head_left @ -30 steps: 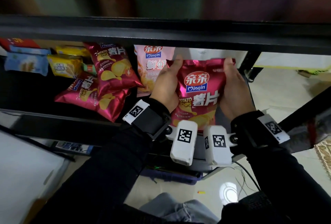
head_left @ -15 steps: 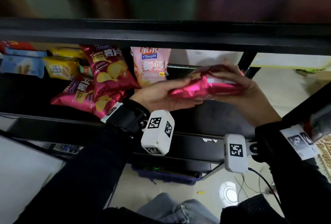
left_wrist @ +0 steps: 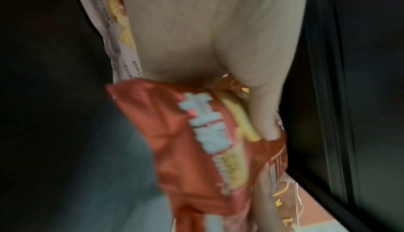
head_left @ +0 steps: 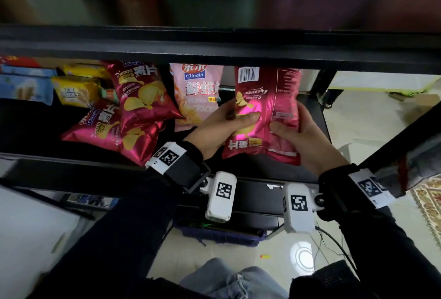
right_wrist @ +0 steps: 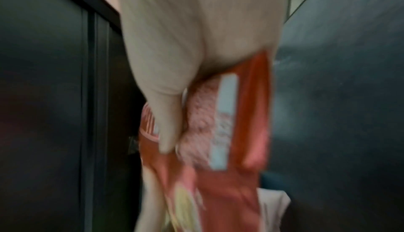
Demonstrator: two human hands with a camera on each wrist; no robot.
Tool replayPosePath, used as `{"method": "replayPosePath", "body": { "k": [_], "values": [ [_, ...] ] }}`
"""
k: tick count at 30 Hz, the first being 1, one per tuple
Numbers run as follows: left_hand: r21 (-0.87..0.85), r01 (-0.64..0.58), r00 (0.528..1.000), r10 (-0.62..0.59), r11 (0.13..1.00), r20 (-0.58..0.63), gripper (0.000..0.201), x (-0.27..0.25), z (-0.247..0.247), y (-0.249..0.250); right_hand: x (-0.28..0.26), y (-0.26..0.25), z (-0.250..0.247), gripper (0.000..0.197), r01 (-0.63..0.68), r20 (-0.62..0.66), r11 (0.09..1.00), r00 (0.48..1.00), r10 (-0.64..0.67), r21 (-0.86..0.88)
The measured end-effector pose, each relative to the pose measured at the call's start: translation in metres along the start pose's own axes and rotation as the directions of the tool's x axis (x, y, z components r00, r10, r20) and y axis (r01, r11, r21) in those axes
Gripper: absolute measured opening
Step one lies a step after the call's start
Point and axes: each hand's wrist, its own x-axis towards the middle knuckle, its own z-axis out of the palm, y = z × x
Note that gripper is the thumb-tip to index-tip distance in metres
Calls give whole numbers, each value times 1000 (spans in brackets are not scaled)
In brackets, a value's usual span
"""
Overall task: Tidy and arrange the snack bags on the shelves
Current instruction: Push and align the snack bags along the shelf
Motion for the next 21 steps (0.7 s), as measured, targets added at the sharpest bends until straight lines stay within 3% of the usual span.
{"method": "replayPosePath", "body": {
  "k": [3,8,11,15,18,21],
  "values": [
    [34,-46,998,47,998,-32,43,1,-2,-3,-1,-1,4,78,-33,52,999,998,33,7],
    [7,-30,997,30,1000,68,59,1,2,-9,0,-7,7,53,-16,-32,1000,999,17,20],
    [-74,-57,998,58,996,7,65,1,7,1,-1,-7,10,57,-6,-7,995,1000,5,-95],
    [-153,-133,990,123,979,-73,50,3,9,10,1,-7,9,72,-46,66,994,996,53,-94],
    [-190,-171,985,163,967,-58,53,0,11,11,2,-11,7,83,-49,121,995,991,59,-84],
    [-235,-150,989,150,960,-16,62,-7,16,13,2,-13,5,82,-18,101,997,995,25,-70]
  ]
}}
